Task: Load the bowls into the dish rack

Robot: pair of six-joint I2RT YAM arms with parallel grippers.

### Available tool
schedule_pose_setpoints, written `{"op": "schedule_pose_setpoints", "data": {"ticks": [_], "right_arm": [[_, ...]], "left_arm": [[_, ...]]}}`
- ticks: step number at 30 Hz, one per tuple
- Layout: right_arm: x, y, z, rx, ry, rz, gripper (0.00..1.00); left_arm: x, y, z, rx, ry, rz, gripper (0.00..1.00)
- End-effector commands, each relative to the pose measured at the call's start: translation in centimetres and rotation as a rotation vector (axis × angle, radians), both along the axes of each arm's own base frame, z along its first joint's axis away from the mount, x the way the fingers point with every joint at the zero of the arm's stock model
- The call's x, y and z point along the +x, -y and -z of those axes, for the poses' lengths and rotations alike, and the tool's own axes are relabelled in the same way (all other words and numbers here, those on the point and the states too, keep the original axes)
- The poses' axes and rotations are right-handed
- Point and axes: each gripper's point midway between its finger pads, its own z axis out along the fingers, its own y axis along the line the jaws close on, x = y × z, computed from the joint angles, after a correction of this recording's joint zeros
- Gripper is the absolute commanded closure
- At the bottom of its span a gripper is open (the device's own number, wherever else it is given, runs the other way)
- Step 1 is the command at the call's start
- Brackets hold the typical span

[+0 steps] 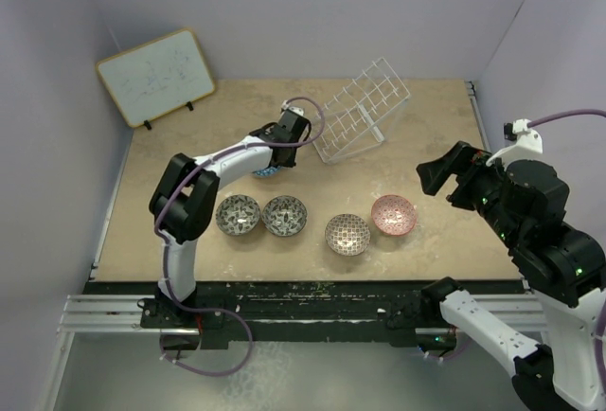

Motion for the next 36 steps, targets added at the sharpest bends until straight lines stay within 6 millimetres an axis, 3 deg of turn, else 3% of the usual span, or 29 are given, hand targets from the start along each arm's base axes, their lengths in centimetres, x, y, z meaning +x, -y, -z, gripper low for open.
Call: {"op": "schedule_pose_setpoints", "data": {"ticks": [1,11,19,25,28,33,36], "right_arm": [[0.1,-0.4,-0.7,0.026,0.026,-0.014,0.03],[0.1,-0.4,-0.7,0.027,0.026,-0.013,0.03],[0.0,-0.2,-0.3,0.022,0.02,-0.004,0.02],[-0.2,0.0,-0.3,0.022,0.021,0.001,0.02],[-0.3,0.1,-0.3,0.022,0.02,0.004,0.02],[-0.5,0.2,-0.4,0.023,0.023,0.008,0.02],[-0.5,0.2,-0.4,0.026,0.023,0.009,0.02]], "left_arm": [[0.7,0.6,-2.6,0.025,0.069,0.014,0.65],[-0.2,0.1,-2.2,0.107,0.068,0.021,0.66],[-1.0,0.4,-1.8,0.158,0.076,0.033,0.83],[-1.3,0.0,-0.4,0.184,0.05,0.028,0.77],[-1.3,-0.1,-0.2,0.186,0.049,0.024,0.8],[-1.3,-0.2,-0.3,0.191,0.05,0.022,0.92],[-1.4,-0.2,-0.3,0.193,0.051,0.026,0.94]]}}
